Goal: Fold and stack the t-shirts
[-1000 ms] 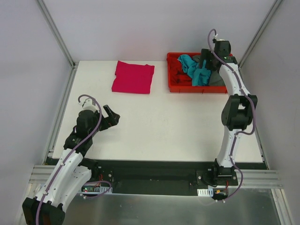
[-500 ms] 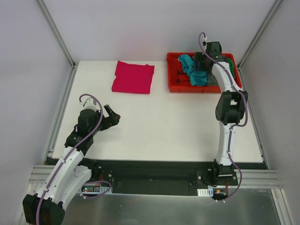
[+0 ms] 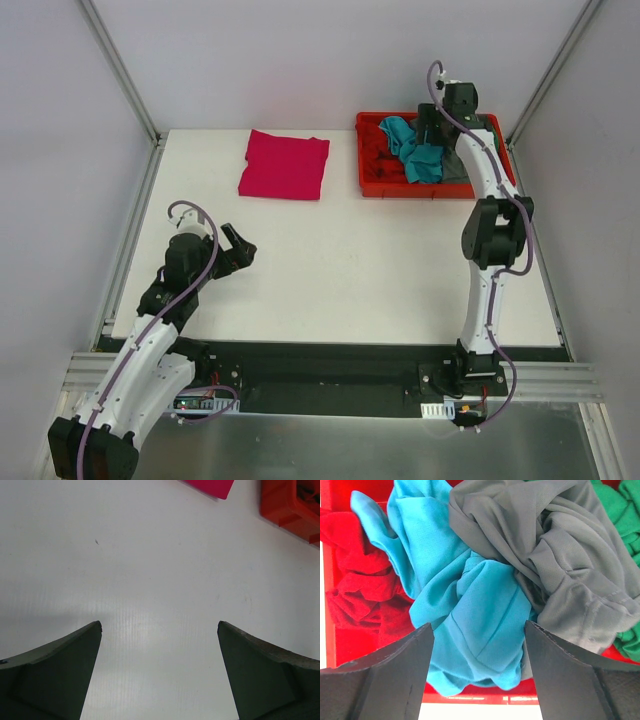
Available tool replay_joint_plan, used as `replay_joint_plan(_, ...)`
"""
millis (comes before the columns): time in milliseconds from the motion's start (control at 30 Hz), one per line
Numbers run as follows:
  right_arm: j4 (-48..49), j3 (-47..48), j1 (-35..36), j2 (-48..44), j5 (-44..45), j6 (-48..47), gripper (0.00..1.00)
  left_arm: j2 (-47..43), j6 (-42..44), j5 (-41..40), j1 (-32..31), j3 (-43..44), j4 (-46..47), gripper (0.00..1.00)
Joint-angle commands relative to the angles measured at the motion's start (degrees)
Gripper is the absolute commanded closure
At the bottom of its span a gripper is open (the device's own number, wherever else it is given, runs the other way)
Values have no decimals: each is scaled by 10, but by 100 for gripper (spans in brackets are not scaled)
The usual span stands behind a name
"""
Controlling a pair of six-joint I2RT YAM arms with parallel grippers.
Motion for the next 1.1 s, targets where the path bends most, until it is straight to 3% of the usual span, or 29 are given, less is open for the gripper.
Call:
replay_joint_plan(0,-21,41,2,44,0,2,29,-10,-2,8,-3,1,17,1)
replay_joint_plan(33,-24,51,2,54,-3,4,35,-12,-2,9,-3,1,17,1)
replay_joint_plan(100,-27,64,2,63,-5,5,61,-11,-2,9,-3,1,18,1)
replay_joint_plan(133,-32,76,3,66,-5,6,69,-12,-1,9,-3,2,17,1)
replay_joint_plan(300,-29,94,2,17,-29,9,98,-14,-1,13,-3,4,17,1)
replay_joint_plan(533,31,59,4,-170,-118,57,100,-27,-6,25,-3,4,17,1)
replay_joint_plan(667,72,50,4,-271,-233,172,100,-40,-8,42,-4,6,16,1)
replay_joint_plan(800,186,15,14,-359,-365,284,100,-63,-12,57,-3,5,16,1)
replay_joint_plan(1000,303,25,51,-414,-493,462,100,-81,-22,60,-3,3,16,1)
replay_joint_plan(1067,306,56,80,-414,-514,478,100,-81,-26,67,-3,4,16,1)
